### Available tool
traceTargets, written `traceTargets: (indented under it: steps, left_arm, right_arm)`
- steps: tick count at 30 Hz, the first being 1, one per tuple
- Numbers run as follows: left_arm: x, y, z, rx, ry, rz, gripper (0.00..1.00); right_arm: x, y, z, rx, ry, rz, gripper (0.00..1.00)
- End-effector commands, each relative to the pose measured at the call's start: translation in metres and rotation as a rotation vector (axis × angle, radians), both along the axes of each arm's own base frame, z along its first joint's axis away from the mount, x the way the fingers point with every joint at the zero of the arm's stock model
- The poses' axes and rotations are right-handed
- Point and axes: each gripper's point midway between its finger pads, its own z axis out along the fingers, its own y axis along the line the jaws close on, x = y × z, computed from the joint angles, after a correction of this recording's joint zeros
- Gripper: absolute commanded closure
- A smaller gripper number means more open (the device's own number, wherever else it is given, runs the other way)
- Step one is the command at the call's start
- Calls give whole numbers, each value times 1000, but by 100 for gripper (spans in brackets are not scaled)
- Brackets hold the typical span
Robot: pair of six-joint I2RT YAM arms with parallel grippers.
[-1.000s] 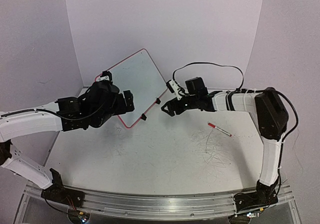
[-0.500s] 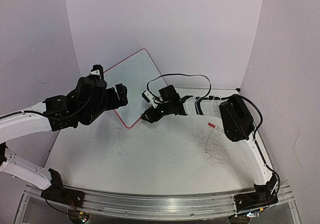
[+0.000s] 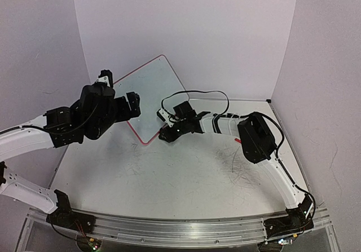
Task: Write a sentence on the whiteboard
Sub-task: Move the whiteboard to the center of the board.
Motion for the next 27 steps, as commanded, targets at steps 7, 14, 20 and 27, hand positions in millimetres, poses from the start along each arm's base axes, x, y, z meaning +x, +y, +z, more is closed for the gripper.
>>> traceTargets:
  steps: [7, 14, 20, 27]
  left_arm:
    - [-2, 14, 6, -1, -22, 31, 0]
    - [-4, 16, 7, -15, -24, 28, 1]
    - [-6, 17, 6, -24, -22, 27, 0]
    - [-5, 19, 10, -29, -29, 35, 0]
  right_arm:
    - [4, 16, 6, 37, 9, -19, 57]
    - [1, 20, 12, 20, -23, -17, 76]
    - [-9, 15, 17, -9, -29, -31, 96]
    - [-22, -5, 13, -73, -13, -92, 100]
